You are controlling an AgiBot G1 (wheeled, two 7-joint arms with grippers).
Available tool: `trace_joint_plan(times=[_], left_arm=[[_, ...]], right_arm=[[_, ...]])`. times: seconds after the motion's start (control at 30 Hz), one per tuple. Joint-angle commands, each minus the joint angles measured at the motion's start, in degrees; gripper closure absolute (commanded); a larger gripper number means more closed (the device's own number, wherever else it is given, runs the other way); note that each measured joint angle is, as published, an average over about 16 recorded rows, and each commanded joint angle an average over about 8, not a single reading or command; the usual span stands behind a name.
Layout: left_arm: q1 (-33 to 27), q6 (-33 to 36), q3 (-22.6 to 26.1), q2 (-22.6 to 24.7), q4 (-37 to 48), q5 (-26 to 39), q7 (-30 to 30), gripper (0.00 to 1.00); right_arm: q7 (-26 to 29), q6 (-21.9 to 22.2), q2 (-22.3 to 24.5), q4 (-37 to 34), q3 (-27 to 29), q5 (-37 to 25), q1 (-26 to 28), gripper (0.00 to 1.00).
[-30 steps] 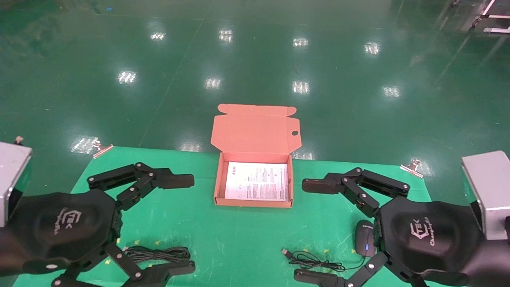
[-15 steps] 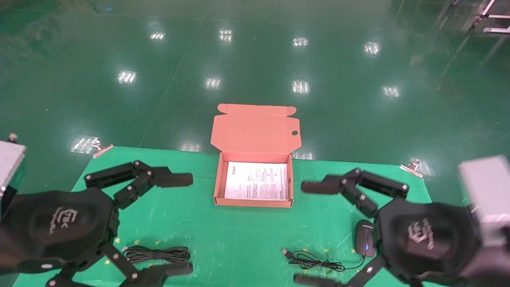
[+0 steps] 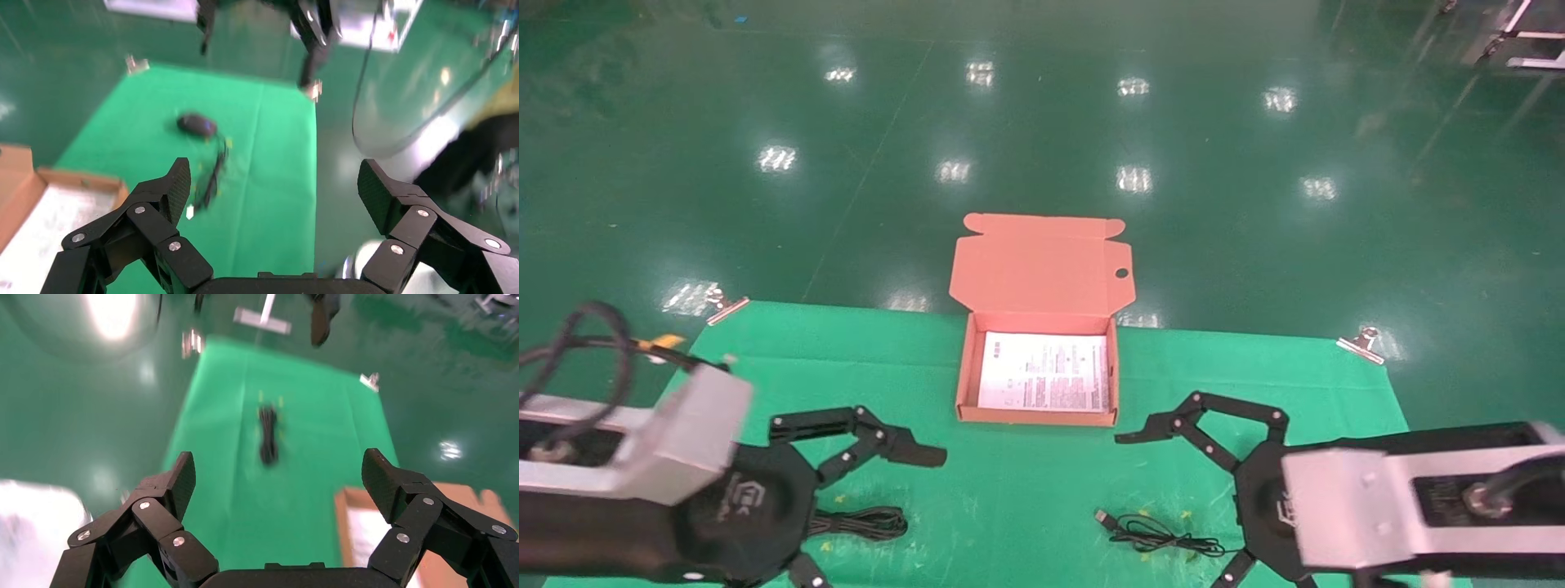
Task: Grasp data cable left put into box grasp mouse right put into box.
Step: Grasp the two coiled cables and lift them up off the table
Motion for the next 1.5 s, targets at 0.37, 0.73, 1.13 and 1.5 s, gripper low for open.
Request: trace_joint_plan(times=[0.37, 0.73, 1.13, 1.5], left_arm=[[-12.14, -0.49, 16.70, 5.76, 4.00, 19.33, 3.52, 0.00], [-14.67, -6.28, 25.39, 11.94, 5.94, 38.43, 4.50, 0.00], [-12.39, -14.96, 28.71, 17.53, 12.85, 48.75, 5.19, 0.00], [-12.11, -19.26, 28.49, 24.20, 32.60, 47.78, 11.64, 0.00]], right_arm=[[-10.22, 2.79, -4.73, 0.26, -9.15, -22.52, 6.36, 0.00], [-10.97, 10.16, -9.54, -0.11, -14.87, -38.37, 3.21, 0.00], [-6.97, 18.21, -14.05, -2.43, -17.66, -49.72, -0.69, 0.00], [-4.94, 22.06, -19.27, -12.95, -17.71, -50.26, -1.61, 0.00]])
